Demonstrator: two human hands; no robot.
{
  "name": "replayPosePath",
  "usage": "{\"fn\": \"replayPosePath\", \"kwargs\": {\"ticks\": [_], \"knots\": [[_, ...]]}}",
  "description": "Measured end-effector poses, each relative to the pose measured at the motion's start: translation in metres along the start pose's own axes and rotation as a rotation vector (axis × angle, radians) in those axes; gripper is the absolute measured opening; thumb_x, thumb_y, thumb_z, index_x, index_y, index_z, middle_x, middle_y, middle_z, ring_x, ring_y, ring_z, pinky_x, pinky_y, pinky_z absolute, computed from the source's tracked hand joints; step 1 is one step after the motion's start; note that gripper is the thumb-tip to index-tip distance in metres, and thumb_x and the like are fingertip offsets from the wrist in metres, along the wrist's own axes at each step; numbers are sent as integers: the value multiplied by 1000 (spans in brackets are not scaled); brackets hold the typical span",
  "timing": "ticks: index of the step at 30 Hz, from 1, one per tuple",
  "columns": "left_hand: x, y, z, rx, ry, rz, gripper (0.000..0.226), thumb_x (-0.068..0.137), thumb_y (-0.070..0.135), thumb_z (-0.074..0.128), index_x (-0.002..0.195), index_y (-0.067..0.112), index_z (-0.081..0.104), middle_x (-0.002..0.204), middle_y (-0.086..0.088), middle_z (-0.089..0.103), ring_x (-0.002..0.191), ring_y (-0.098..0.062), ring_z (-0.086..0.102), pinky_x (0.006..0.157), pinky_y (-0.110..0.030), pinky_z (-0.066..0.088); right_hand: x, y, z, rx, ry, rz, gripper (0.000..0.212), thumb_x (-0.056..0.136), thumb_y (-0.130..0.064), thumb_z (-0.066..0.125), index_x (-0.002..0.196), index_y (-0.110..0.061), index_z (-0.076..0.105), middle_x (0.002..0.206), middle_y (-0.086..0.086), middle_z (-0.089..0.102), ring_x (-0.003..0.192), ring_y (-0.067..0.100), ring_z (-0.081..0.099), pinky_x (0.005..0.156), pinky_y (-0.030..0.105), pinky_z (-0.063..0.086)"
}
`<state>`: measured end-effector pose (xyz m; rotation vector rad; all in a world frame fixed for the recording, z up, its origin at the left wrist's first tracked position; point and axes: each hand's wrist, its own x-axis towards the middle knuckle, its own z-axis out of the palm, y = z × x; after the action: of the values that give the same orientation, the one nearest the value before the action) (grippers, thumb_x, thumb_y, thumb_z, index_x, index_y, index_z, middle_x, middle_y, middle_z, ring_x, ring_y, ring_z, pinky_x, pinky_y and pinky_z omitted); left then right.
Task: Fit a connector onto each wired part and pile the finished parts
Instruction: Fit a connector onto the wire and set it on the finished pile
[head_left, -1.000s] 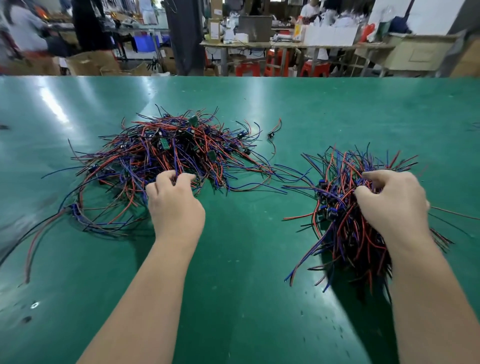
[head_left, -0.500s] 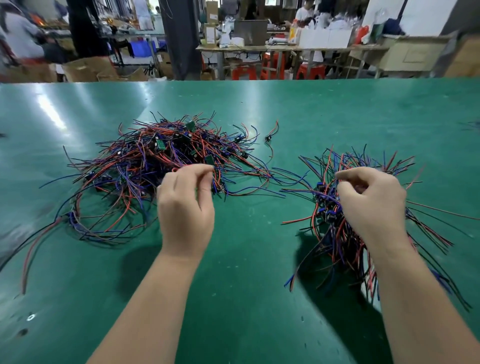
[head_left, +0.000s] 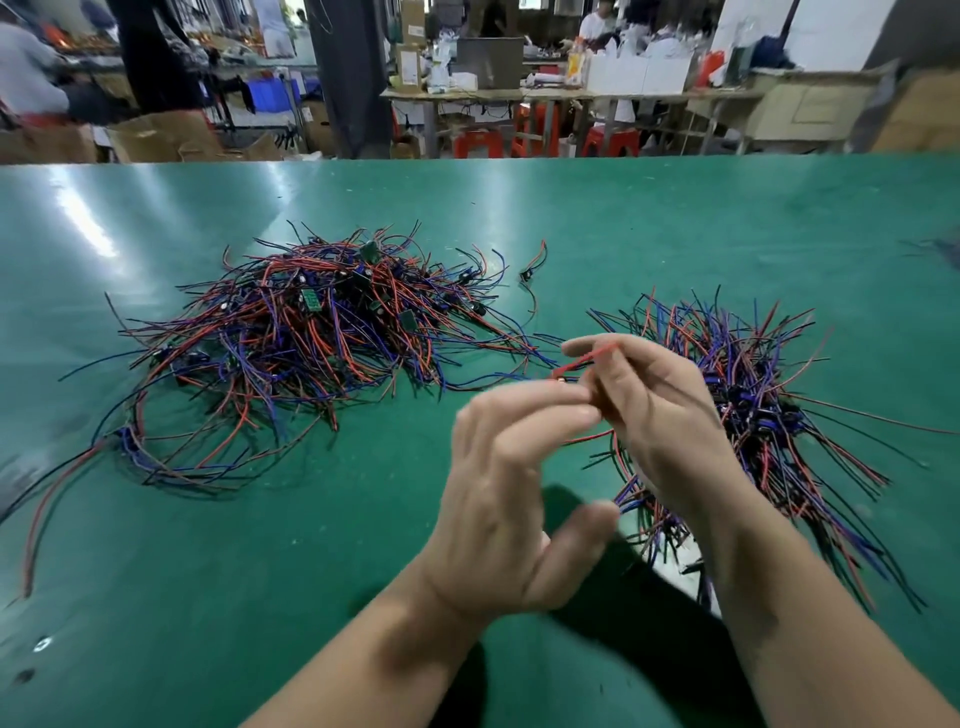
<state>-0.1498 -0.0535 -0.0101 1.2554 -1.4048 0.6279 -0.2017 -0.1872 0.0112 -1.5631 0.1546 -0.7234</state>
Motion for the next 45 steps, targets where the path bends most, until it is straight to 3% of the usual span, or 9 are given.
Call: {"fn": "replayPosePath", "kwargs": {"ticks": [5,10,13,18,22,26,29,35,45], "knots": [[-4,-11,-3,56,236,-376,39,99,43,34,129,17,37,126,-2,45,120,-21,45,102,-44,36,5,-8,1,470,66,212,40,86,-40,47,70,-15,73,50,0,45,46,13,40,48,21,37],[-3,-19,-3,147,86,-502,41,90,37,55,129,28,45,120,10,59,115,-9,55,100,-47,40,5,-14,0,612,50,352,38,84,-40,50,64,-15,72,48,0,43,42,12,38,47,20,39],[-5,-19,0,15,42,-477,39,88,27,66,125,25,53,108,17,61,94,-3,62,87,-28,50,4,-13,2,612,7,376,30,81,-32,54,65,-14,73,51,0,51,44,10,47,47,18,45],[-2,-13,0,-224,66,-724,10,92,28,60,101,28,65,77,9,70,52,-9,64,47,-23,51,4,-12,-2,558,-37,367,18,77,-18,60,77,-18,78,58,-2,62,48,6,59,47,14,48],[10,-8,-1,-609,16,-1096,20,89,31,54,89,14,64,61,-4,69,33,-11,52,37,-18,42,4,-9,-6,439,-18,304,15,77,-18,63,82,-14,76,53,-2,51,39,7,42,41,16,34],[17,-5,-7,-981,-81,-1327,27,79,33,56,83,7,63,55,-1,64,30,-5,46,35,-15,39,4,-6,-5,411,-57,300,16,61,-24,73,72,-14,75,64,-2,63,54,11,50,60,24,48],[19,-7,-11,-1020,-166,-1410,26,74,35,62,71,13,74,65,-3,69,41,-8,58,41,-18,47,4,-5,-6,326,-60,275,13,64,-20,71,73,-14,77,61,1,63,51,9,52,52,18,48],[11,-13,-6,-768,-43,-1359,16,67,15,77,79,7,72,68,-6,70,53,-13,65,51,-20,52,0,2,1,-17,-42,218,12,65,-16,75,76,-15,73,57,3,64,51,13,54,51,20,43],[13,-12,-11,-769,-224,-1392,27,55,19,78,76,6,68,63,-4,68,54,-15,65,56,-24,56,10,-2,-26,13,319,233,13,84,-2,66,72,-7,66,57,0,68,51,10,64,49,18,51]]}}
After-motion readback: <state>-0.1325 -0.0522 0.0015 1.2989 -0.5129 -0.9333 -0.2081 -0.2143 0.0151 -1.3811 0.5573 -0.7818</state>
